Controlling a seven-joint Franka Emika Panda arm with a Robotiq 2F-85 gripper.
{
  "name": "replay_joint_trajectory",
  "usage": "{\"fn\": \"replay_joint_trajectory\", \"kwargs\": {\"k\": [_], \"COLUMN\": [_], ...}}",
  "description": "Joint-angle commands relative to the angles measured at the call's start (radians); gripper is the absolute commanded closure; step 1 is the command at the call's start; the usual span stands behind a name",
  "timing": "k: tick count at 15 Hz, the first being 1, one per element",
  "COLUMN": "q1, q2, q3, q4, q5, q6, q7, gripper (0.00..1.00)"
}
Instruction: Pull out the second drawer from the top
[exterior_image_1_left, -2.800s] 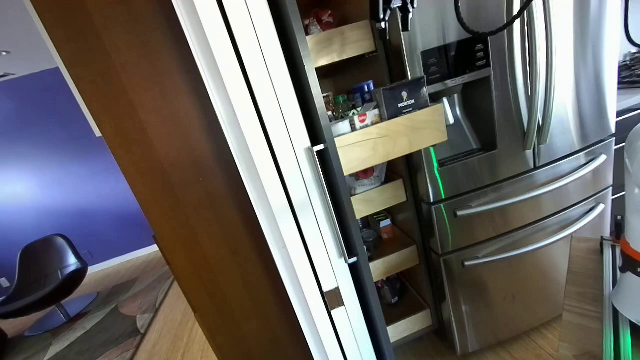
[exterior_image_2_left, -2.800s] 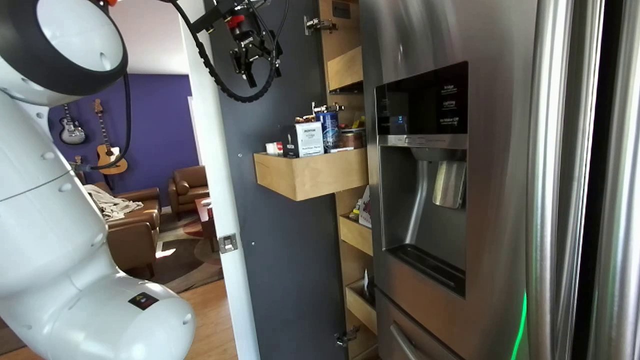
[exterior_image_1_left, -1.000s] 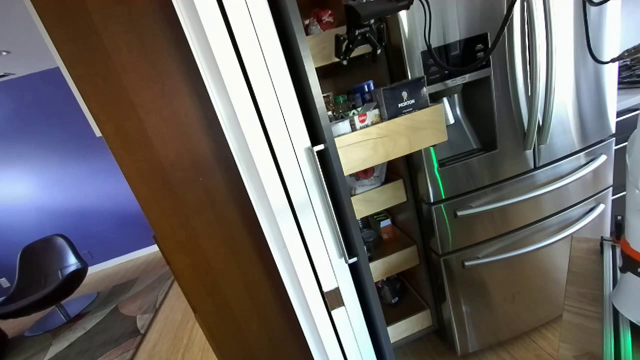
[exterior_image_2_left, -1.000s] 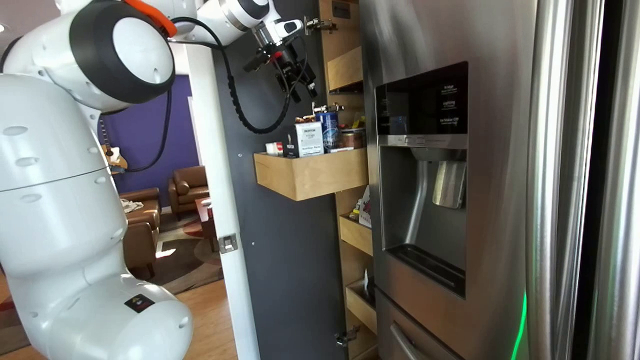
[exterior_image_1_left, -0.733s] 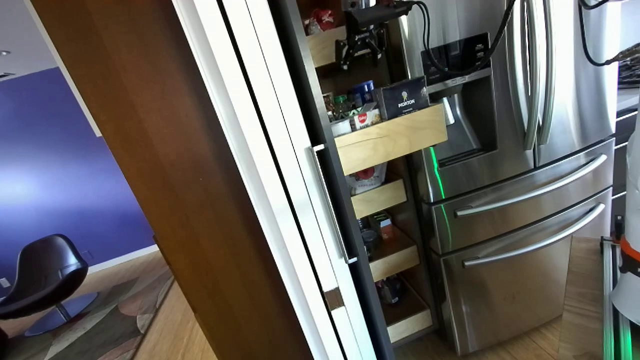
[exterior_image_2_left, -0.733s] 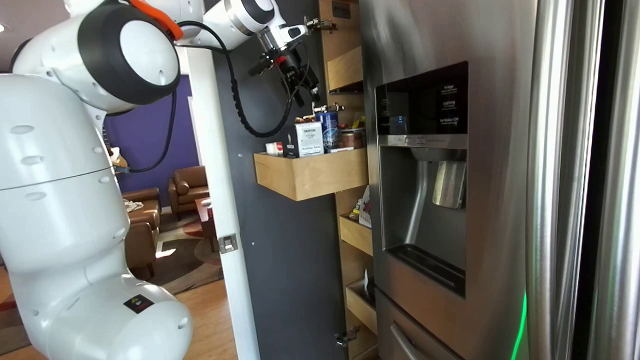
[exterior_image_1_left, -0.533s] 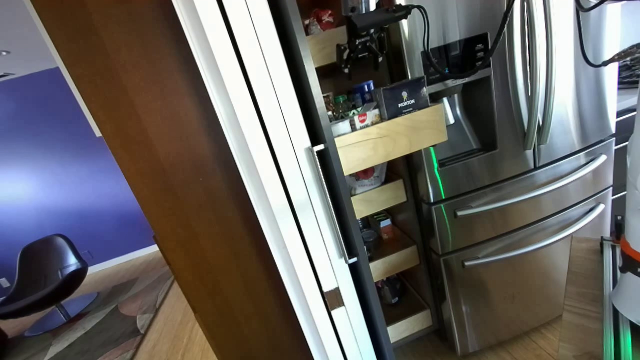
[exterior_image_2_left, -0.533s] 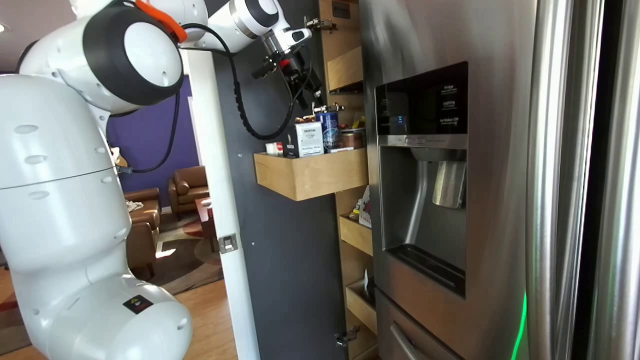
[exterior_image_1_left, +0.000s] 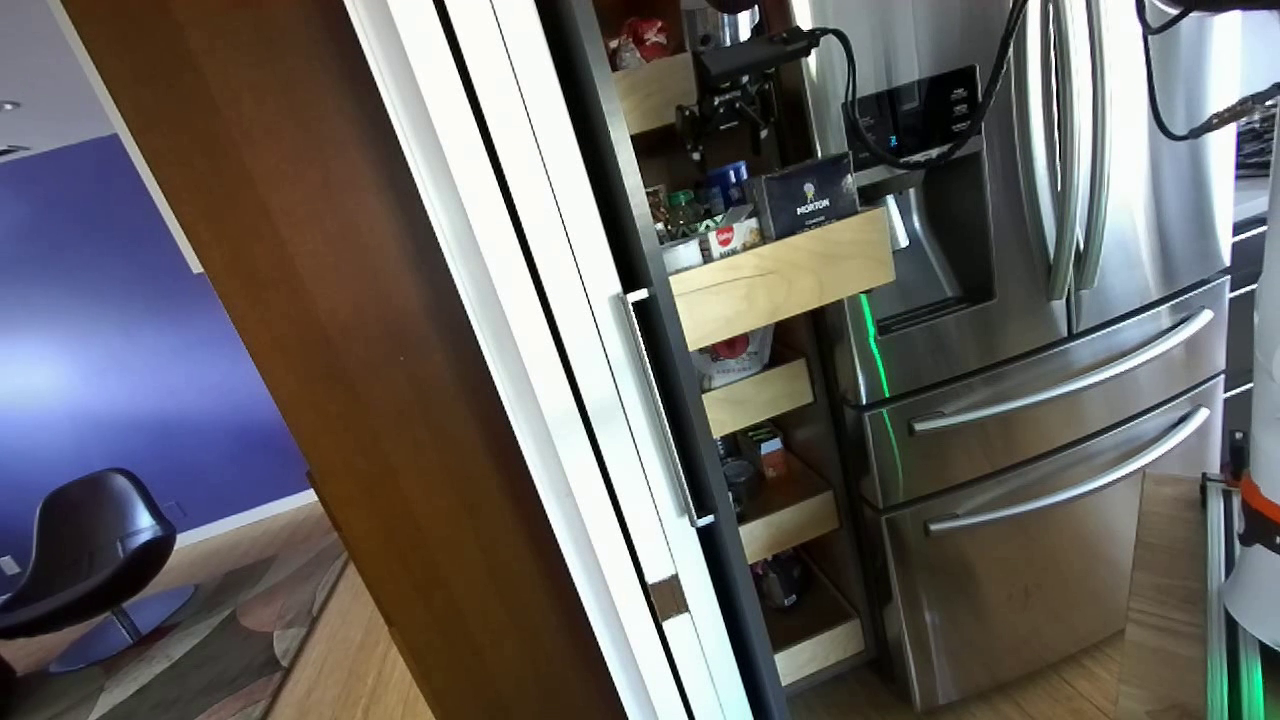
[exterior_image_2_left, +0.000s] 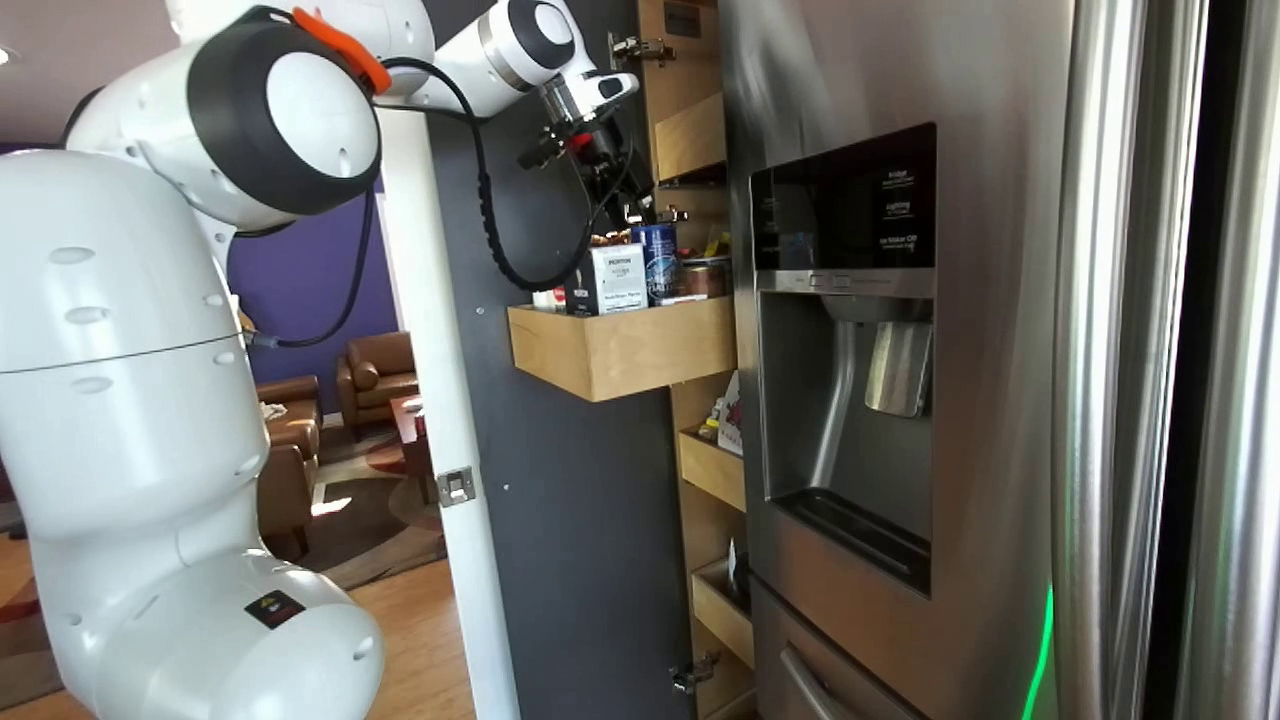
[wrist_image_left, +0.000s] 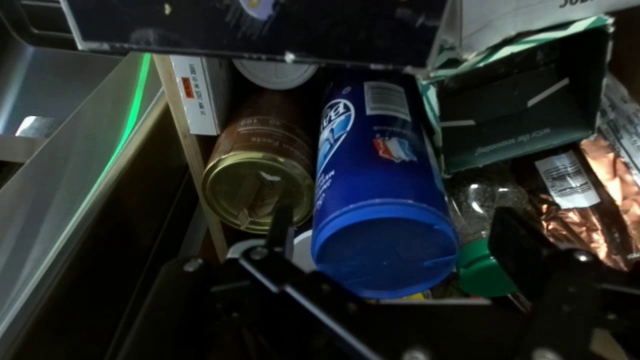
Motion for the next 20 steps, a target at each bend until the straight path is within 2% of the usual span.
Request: {"fn": "replay_joint_trajectory", "kwargs": {"k": [1,18,19,20], "q1": [-0.005,-0.017,-0.017,-0.017], "q2": [0.0,0.025,0.025,0.026], "q3": [-0.009,-0.027,-0.027,-0.027], "q4": [-0.018,-0.032,-0.034,-0.034], "q5": [0.04,0.036,0.037,0.037], "q6": [0.0,0.05,0.055,0.059], "q7": [0.013,0.04,0.043,0.045], "gripper": [0.0,0.0,0.09,0.14]}}
